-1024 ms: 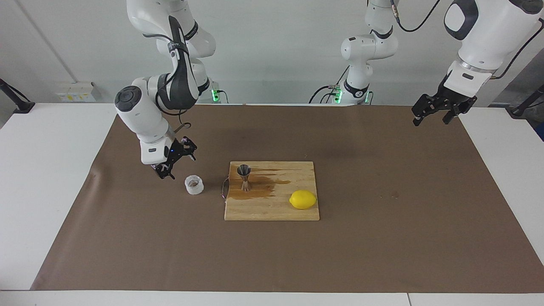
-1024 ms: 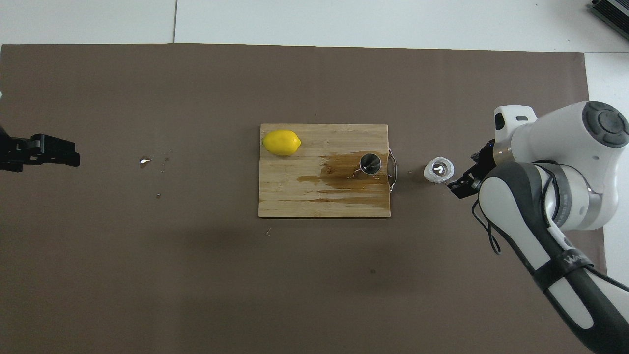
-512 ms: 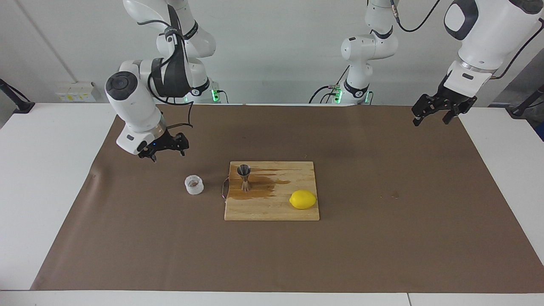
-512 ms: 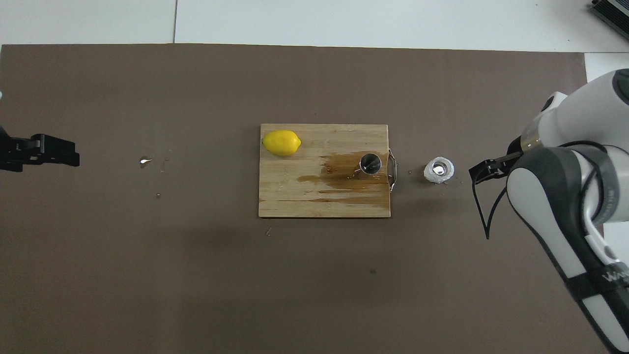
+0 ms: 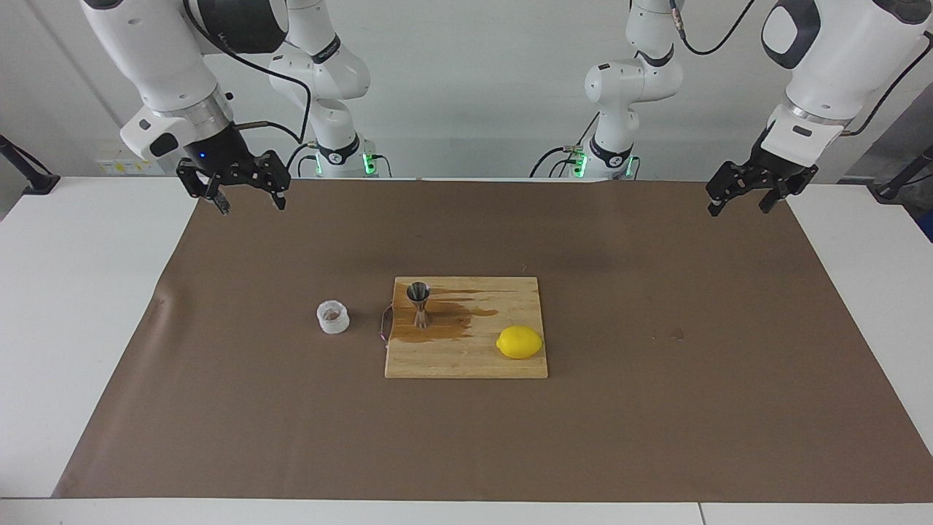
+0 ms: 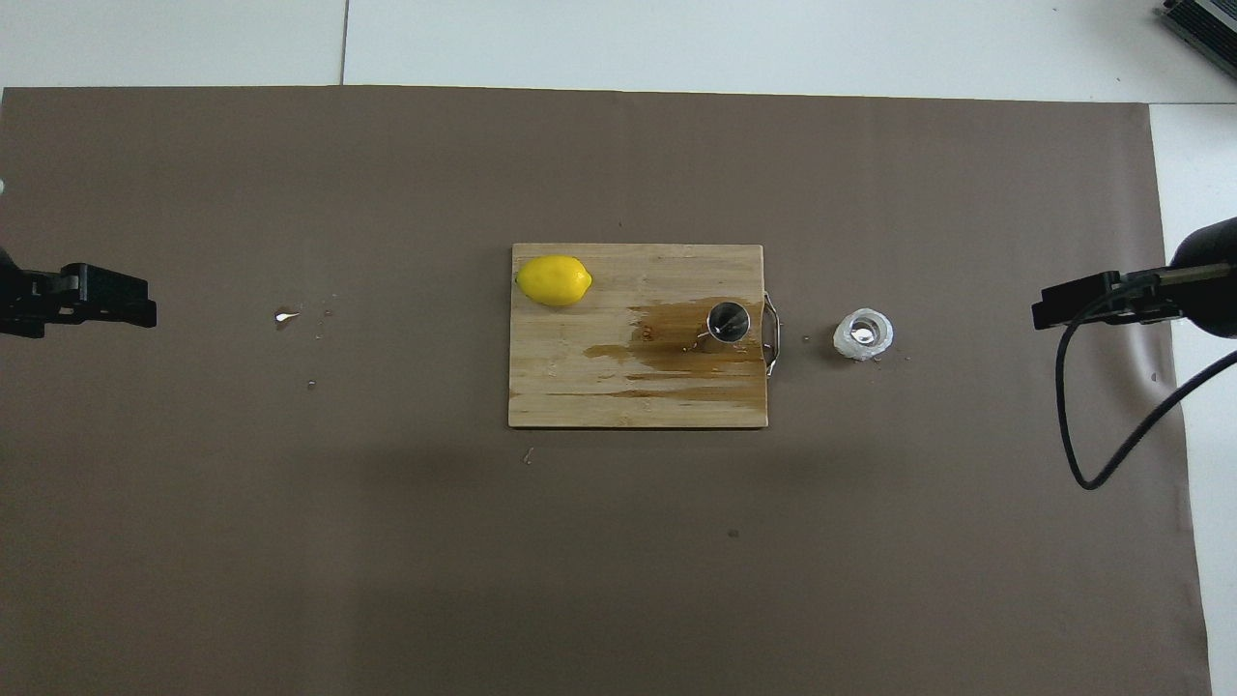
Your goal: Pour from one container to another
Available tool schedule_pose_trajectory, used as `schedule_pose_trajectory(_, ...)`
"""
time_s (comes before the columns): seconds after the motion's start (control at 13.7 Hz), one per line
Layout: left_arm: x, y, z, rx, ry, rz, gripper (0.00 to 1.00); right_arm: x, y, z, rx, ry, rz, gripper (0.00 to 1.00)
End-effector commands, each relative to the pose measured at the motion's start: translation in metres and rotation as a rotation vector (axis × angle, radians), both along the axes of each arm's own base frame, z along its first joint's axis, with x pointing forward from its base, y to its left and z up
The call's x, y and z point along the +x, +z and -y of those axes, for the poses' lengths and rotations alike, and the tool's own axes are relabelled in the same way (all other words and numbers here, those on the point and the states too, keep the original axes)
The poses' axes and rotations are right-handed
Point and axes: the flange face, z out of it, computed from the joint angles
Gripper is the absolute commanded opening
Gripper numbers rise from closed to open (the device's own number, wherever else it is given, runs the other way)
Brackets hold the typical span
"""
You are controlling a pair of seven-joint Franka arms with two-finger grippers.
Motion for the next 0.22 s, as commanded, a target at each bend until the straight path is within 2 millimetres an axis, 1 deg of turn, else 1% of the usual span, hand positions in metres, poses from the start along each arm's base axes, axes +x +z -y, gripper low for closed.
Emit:
schedule_pose_trajectory(0.0,-0.0052,0.0016,-0.0021,-0.007,0.005,-0.007,1.00,-0.0026,-0.0069,0.0033,-0.062,-0.015,-0.039,1.00)
schedule_pose_trajectory(0.15,-0.0057,0.0024,-0.0020,-0.007,0.005,-0.005,1.00,-0.0028,-0.0070,0.0026,-0.049,-0.015,-0.041,1.00)
